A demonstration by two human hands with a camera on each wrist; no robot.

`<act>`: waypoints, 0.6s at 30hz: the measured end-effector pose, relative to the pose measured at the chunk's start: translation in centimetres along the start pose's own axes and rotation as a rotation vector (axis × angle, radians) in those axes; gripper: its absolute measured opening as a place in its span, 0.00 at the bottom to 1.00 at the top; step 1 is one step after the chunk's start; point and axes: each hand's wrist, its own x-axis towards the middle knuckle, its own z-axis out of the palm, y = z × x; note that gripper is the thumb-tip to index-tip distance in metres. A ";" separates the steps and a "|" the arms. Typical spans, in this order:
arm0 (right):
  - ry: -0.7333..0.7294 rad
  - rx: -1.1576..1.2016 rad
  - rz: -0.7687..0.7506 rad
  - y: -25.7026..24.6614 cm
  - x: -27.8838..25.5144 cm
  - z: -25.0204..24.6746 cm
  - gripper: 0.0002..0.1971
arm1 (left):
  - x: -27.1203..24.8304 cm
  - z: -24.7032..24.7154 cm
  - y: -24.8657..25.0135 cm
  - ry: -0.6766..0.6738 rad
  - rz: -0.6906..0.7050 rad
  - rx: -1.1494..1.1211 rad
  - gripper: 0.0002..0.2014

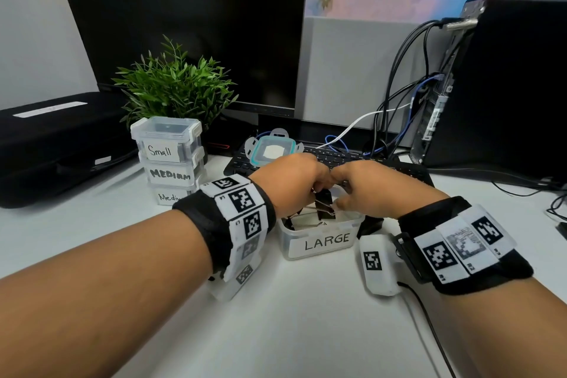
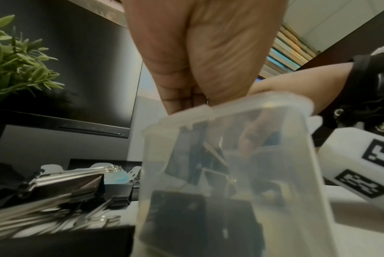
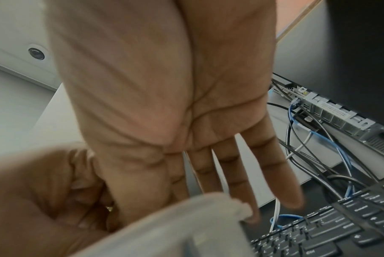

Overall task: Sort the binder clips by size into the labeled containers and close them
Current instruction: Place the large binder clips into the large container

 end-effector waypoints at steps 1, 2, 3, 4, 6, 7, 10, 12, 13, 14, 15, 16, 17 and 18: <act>-0.044 -0.003 -0.002 0.1 0.0 0.0 0.20 | 0.0 -0.1 0.1 0.018 0.007 -0.002 0.06; -0.077 -0.008 -0.003 0.1 -0.1 0.1 0.22 | -0.1 -0.1 0.1 0.028 0.010 0.001 0.06; -0.094 -0.016 -0.002 0.1 -0.1 0.1 0.23 | -0.1 0.0 0.0 0.029 0.009 0.003 0.06; -0.092 -0.024 0.005 0.1 -0.1 0.1 0.22 | 0.0 0.0 -0.1 0.022 0.003 0.005 0.06; -0.064 -0.027 0.028 0.1 -0.1 0.0 0.17 | 0.1 0.2 -0.2 -0.003 -0.010 0.023 0.08; -0.053 -0.027 0.042 0.1 -0.1 0.0 0.14 | 0.2 0.3 -0.2 -0.013 -0.013 0.036 0.08; -0.042 -0.029 0.056 0.0 -0.1 0.1 0.08 | 0.3 0.6 -0.2 -0.030 0.006 0.049 0.07; -0.042 -0.042 0.055 -0.1 -0.2 0.0 0.08 | 0.4 0.6 0.1 -0.025 0.040 0.031 0.06; -0.049 -0.050 0.056 -0.2 -0.3 -0.1 0.08 | 0.5 0.6 0.4 -0.013 0.059 0.010 0.06; -0.055 -0.053 0.051 -0.2 -0.3 -0.1 0.07 | 0.6 0.6 0.6 0.011 0.084 -0.017 0.06; -0.060 -0.053 0.046 -0.2 -0.3 -0.1 0.06 | 0.7 0.5 0.9 0.041 0.109 -0.043 0.06; -0.062 -0.048 0.042 -0.2 -0.3 0.0 0.06 | 0.8 0.5 1.3 0.082 0.135 -0.067 0.05; -0.062 -0.030 0.046 -0.1 -0.3 0.1 0.07 | 0.9 0.5 1.6 0.125 0.156 -0.091 0.04; -0.055 0.002 0.050 -0.1 -0.3 0.2 0.07 | 0.9 0.5 1.9 0.174 0.180 -0.117 0.03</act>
